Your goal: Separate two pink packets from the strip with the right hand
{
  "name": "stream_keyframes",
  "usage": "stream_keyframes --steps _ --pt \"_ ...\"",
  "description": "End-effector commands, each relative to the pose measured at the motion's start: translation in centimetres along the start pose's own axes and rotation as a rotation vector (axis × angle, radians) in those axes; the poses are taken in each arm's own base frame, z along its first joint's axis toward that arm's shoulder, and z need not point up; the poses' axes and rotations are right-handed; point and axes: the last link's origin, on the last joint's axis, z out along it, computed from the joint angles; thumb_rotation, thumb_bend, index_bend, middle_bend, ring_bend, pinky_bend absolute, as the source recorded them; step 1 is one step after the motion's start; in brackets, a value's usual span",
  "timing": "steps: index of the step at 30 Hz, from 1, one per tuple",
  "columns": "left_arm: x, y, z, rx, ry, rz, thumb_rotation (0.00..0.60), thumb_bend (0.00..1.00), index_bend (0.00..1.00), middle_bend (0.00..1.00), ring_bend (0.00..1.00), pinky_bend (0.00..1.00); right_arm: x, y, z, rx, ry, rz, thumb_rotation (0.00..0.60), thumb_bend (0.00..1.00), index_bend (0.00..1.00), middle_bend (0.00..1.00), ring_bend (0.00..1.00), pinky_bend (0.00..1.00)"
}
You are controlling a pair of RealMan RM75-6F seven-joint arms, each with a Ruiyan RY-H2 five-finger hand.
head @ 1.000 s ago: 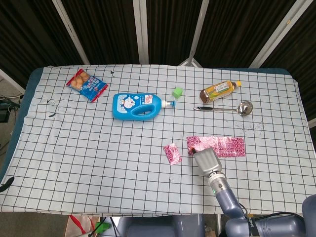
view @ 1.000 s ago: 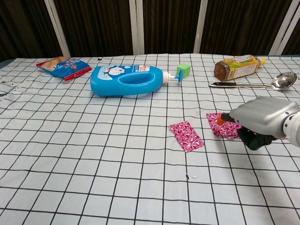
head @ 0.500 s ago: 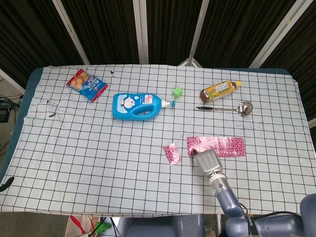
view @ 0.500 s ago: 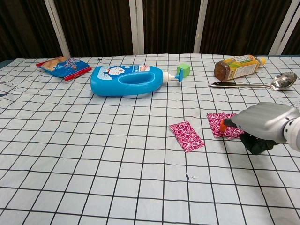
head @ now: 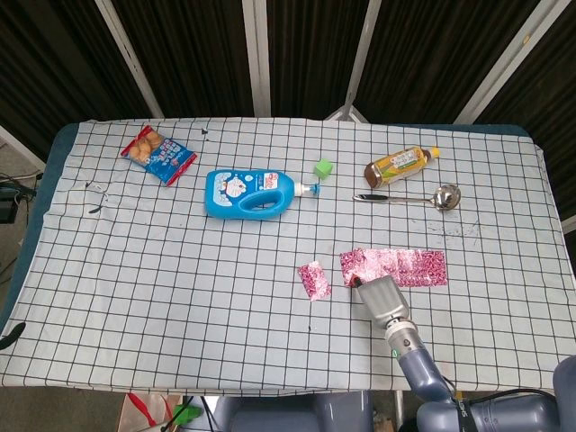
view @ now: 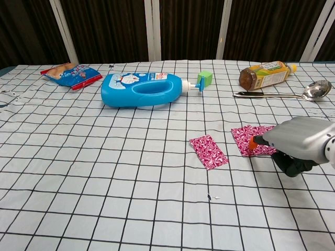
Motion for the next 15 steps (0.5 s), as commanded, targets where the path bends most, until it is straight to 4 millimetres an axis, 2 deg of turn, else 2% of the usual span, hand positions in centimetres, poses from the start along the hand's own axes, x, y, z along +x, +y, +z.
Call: stream_keyframes --steps 1,15 --pt "-0.03 0.04 -0.02 -0.002 -0.002 0.001 0.6 0.28 0.13 0.0 0.0 0.08 0.07 -0.05 -0.01 0.003 0.004 0.002 0.6 0.82 0.19 0.85 0.88 0.71" --pt "0.03 0.02 -0.03 -0.001 0.002 0.001 0.6 0.28 0.13 0.0 0.0 0.08 0.52 -0.5 0.8 0.002 0.021 0.012 0.6 0.82 0.19 0.85 0.88 0.71"
